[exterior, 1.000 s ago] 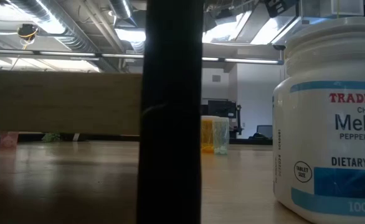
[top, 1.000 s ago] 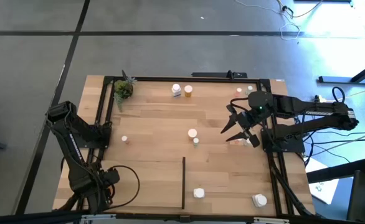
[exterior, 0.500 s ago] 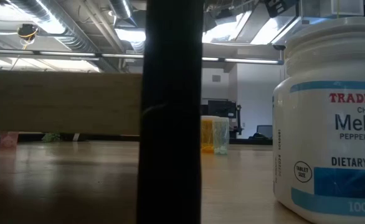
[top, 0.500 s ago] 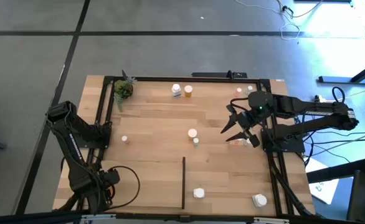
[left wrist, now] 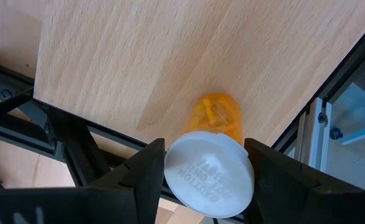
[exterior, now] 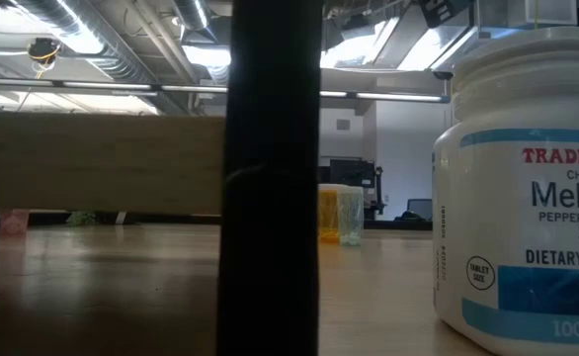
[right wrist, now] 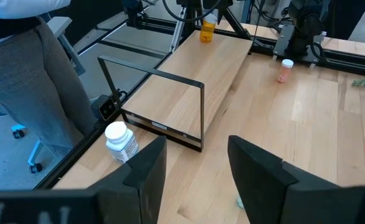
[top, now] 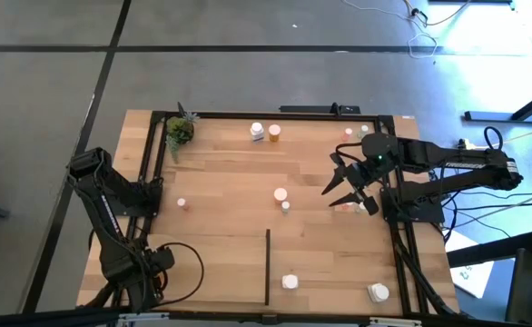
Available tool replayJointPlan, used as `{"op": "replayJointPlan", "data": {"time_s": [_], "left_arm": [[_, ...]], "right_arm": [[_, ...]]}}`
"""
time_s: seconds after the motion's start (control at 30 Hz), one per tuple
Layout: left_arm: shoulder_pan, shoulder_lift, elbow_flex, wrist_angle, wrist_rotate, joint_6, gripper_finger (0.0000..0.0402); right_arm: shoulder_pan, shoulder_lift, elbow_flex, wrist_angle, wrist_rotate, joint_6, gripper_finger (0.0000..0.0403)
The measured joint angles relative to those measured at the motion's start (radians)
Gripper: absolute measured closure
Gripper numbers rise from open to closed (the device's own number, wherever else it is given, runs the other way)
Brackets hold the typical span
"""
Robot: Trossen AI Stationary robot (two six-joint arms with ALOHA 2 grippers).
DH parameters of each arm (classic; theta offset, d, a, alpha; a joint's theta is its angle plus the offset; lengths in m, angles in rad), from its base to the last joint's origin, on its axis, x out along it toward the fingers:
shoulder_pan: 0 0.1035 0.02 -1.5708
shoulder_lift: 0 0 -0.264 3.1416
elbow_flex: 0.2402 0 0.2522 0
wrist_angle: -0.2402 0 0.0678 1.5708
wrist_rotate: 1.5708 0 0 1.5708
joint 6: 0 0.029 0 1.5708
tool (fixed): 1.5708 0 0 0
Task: Pick and place medicine bottles onto shelf by color
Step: Put the bottom left big orange pill bottle on the shelf
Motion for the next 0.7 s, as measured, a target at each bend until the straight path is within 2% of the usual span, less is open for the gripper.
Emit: {"op": "replayJointPlan", "data": {"time_s": [0.7], "left_arm": [[0.000,0.000,0.000,-0.001,0.011,0.034,0.0183]], "right_arm": [[0.000,0.000,0.000,0.000,0.000,0.000,0.0228]]}}
